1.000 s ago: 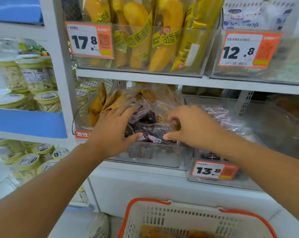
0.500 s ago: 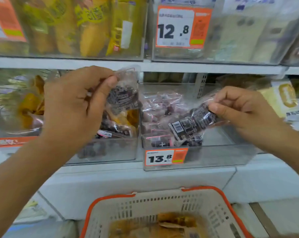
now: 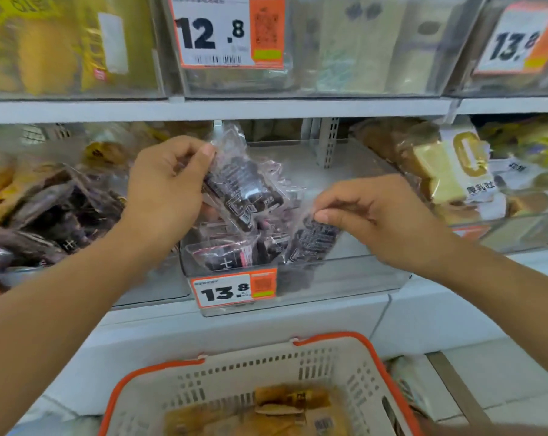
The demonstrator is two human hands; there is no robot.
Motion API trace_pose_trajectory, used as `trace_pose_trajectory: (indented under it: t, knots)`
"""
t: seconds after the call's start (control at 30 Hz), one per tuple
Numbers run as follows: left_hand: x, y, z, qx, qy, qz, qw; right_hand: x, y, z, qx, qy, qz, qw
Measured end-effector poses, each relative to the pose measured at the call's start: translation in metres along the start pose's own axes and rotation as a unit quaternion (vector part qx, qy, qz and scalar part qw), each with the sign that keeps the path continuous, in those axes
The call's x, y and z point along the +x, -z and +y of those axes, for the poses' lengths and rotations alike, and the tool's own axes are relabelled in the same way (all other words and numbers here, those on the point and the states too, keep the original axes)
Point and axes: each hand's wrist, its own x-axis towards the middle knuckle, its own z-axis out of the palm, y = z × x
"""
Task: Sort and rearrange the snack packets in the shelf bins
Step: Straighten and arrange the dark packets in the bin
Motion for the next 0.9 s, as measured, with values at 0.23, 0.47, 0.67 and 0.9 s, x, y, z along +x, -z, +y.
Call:
trace_pose_trajectory:
  t: [0.23, 0.47, 0.67, 0.9]
  knots:
    - [-0.001, -0.007, -0.006, -0.006, -0.032, 0.041, 0.999, 0.019, -0.029, -0.003, -0.030, 0.017, -0.089, 0.995]
    - [-0.006, -0.004, -0.008, -0.025, -0.053, 0.037, 0.998, 0.021, -0.037, 0.000, -0.008, -0.019, -0.121, 0.992]
    - [-0.011, -0.003, -0.002, -0.056, -0.042, 0.055, 0.996, 0.020, -0.042, -0.007, -0.056, -0.039, -0.145, 0.987]
    - [-0.011, 0.002, -0.001, -0.107, -0.004, 0.064, 0.992, 0.012, -0.062, 0.008, -0.017, -0.072, -0.104, 0.992]
